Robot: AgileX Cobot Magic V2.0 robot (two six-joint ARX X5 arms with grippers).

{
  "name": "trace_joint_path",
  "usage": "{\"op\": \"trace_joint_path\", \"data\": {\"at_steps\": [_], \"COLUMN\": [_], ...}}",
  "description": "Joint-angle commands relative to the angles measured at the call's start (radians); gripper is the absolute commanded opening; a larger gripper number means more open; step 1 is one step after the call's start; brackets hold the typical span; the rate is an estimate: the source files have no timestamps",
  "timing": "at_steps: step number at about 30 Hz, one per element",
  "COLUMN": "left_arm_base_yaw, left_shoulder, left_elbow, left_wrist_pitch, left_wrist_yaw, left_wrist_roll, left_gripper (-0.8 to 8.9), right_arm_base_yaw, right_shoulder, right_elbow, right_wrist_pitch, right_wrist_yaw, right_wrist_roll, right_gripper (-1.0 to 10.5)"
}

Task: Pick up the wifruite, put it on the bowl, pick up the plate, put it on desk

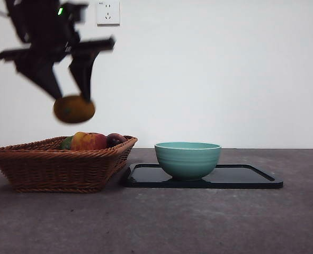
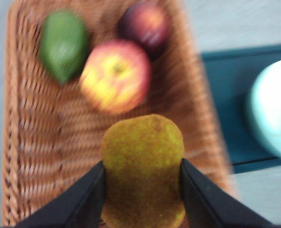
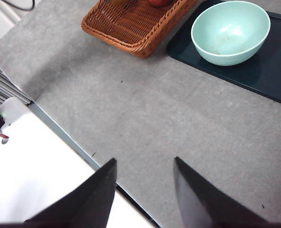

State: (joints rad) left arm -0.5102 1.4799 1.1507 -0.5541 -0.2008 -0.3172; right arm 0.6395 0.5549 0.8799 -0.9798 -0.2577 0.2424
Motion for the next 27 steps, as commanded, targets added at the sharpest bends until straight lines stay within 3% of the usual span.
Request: {"op": "trace_joint_path", "data": {"at_steps": [1,14,27], "left_arm_base_yaw": [0.018,0.053,0.057], "left_shoulder": [0.004,0.052,0.143], "left_elbow": [-0.056,-0.172,-0.172], "left_wrist_pitch": [0.059,0.209,0.212], "left_wrist_yaw": [-0.005,0.056,0.055], "left_wrist_roll": [-0.017,0.011,0.029], "left_gripper": [1.45,1.45,1.61], "right_arm_base_yaw": [0.007,0.007,0.007], "right_shoulder": [0.003,0.003,0.003], "right_elbow": [0.009,0.009,0.009], "right_wrist_pitch": [0.011,0.044,0.045], "right_wrist_yaw": [0.004,0.004,0.004], "right_wrist_roll": [-0.008,-0.014,-0.006], "right_gripper": [1.9,1.9,1.9]}}
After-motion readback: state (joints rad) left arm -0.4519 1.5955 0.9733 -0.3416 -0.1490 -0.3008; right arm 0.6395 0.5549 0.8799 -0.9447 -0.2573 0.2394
